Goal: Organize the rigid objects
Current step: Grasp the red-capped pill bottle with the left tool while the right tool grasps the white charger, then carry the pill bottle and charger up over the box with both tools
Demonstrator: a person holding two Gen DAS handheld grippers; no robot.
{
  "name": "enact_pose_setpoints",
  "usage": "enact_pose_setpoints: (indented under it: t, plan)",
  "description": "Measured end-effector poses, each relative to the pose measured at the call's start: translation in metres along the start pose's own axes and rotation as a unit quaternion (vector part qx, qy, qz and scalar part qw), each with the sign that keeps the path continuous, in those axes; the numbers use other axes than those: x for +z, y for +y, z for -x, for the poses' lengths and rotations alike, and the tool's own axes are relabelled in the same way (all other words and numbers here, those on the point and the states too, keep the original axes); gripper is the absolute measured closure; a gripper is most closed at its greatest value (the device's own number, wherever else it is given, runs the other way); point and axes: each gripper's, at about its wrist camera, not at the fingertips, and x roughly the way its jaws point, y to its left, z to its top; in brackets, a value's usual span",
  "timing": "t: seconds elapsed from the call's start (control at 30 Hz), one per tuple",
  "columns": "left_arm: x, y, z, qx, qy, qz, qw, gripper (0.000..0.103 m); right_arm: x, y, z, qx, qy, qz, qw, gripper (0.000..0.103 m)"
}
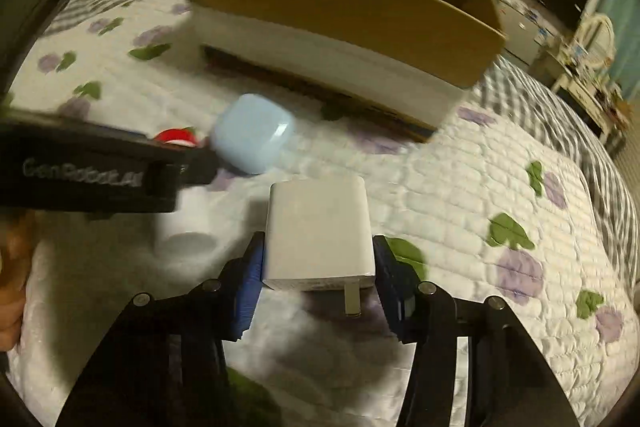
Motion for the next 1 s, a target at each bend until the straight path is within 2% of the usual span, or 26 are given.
enact_pose_setpoints:
  t: [0.13,0.27,0.43,0.53,0.57,0.67,0.93,1.0]
  plan:
    - [-0.001,-0.006,-0.003,0.008,0.014,0.012,0.9998,0.031,-0.004,-0.024,0.005,-0.040,0.004,-0.035,0.999,0.052]
    - [-0.008,-0.021,-0.014,0.004,0.032,0.013,0.9994,0.031,-0.009,-0.041,0.007,-0.038,0.010,-0.068,0.997,0.052]
    - [-0.019,-0.031,-0.020,0.015,0.012,-0.011,0.9998,0.033,-0.008,-0.033,0.006,-0.052,0.008,-0.051,0.997,0.052]
    - [-0.028,-0.032,-0.013,0.002,0.001,-0.021,0.9998,0.046,-0.008,-0.032,0.008,-0.047,0.006,-0.056,0.997,0.052]
    - [-0.033,-0.032,-0.009,-0.003,-0.002,-0.025,0.9997,0.053,-0.010,-0.033,0.010,-0.043,0.005,-0.059,0.997,0.052]
    - [-0.044,-0.036,0.000,-0.026,-0.008,-0.035,0.9990,0.064,-0.015,-0.033,0.016,-0.030,0.004,-0.072,0.997,0.052]
    - [-0.060,-0.032,0.033,-0.034,-0.040,-0.052,0.9973,0.067,-0.026,-0.038,0.041,-0.006,-0.008,-0.099,0.995,0.052]
    - [-0.055,-0.028,0.042,-0.032,-0.047,-0.053,0.9970,0.067,-0.027,-0.039,0.049,-0.002,-0.017,-0.107,0.994,0.052]
